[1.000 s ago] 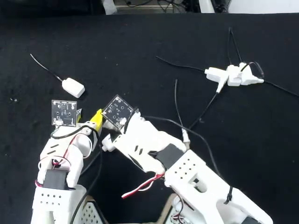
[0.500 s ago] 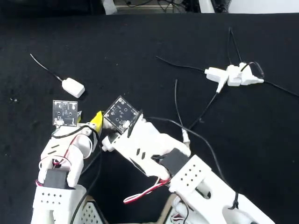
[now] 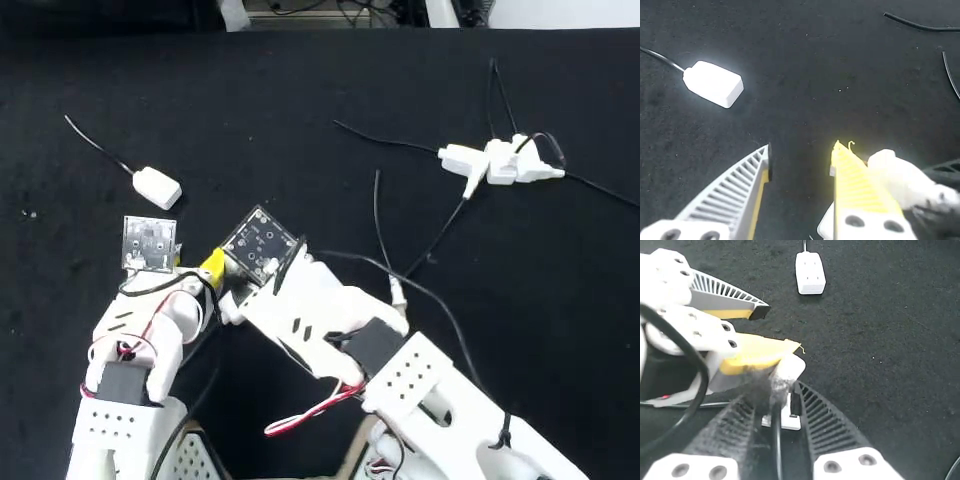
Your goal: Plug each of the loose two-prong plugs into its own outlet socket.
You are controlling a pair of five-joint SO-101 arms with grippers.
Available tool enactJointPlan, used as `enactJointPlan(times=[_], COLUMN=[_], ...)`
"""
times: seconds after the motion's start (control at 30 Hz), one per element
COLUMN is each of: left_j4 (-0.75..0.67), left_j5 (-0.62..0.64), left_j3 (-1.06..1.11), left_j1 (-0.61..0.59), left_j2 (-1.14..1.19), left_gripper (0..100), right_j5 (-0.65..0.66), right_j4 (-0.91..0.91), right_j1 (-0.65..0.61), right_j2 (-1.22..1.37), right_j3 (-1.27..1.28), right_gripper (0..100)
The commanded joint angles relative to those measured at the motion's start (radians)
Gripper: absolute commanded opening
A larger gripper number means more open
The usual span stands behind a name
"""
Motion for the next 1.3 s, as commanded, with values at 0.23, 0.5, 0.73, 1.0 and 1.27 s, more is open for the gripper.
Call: enactJointPlan(times=[0.23,0.5,0.73,1.0,1.27], left_j4=[0.011,0.011,0.038,0.038,0.04], left_j5=[-0.006,-0.005,0.0,0.002,-0.003], left_j3=[-0.028,-0.041,-0.061,-0.061,-0.061], left_j1=[0.021,-0.022,-0.076,-0.074,-0.076], left_j2=[-0.012,-0.012,-0.014,-0.014,-0.014], left_gripper=[21,21,21,21,21], right_j5=[-0.058,-0.051,-0.048,0.014,0.086], right_j4=[-0.025,-0.015,0.0,0.126,0.377], right_j1=[0.055,0.084,0.086,0.086,0.086], right_j2=[-0.008,-0.008,-0.008,-0.007,0.165], right_j3=[-0.019,-0.021,-0.022,-0.114,-0.349], right_gripper=[1.0,1.0,1.0,1.0,1.0])
